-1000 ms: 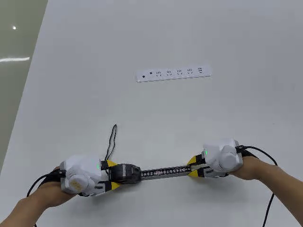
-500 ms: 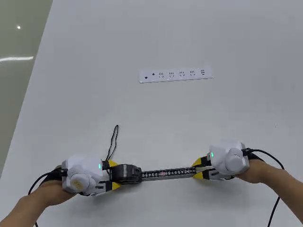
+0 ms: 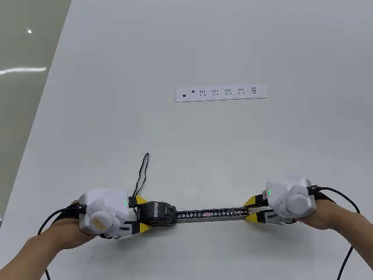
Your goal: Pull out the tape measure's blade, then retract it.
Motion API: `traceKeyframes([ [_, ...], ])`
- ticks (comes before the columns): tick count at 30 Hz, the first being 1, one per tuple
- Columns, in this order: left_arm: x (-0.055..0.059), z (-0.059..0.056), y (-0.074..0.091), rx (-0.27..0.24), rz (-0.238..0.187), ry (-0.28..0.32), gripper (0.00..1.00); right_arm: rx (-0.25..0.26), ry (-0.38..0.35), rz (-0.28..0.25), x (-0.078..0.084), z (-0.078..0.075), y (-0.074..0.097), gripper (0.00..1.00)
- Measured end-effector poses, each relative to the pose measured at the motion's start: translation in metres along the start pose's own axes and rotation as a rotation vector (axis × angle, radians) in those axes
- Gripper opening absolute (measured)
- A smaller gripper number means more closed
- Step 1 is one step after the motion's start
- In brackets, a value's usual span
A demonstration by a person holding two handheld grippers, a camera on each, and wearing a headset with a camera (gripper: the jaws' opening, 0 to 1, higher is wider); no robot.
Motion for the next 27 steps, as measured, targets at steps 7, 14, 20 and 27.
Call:
traceKeyframes([
  [7,0.000,0.000,0.000,0.000,0.002,0.000,0.26,0.003,-0.001,0.004,0.003,0.000,0.002,0.11],
  [14,0.000,0.000,-0.001,0.000,0.001,0.002,0.26,0.008,-0.001,0.009,0.007,-0.002,0.004,0.11],
  [20,0.000,0.001,-0.001,0.000,0.002,0.001,0.26,0.013,-0.001,0.013,0.010,-0.002,0.007,0.10],
  [27,0.001,0.000,0.000,0.000,0.002,-0.001,0.26,0.019,0.002,0.014,0.014,-0.002,0.011,0.10],
])
Point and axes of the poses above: the centre of the closed fingertips' face, and the gripper's own axes: y roughly backward along the fingers, z roughly to its left, x roughly out of its underside, the point moved 6 cm from there along y, roughly backward along the fingers, and after that the axes turned 8 degrees about x, right-handed, at the moved point
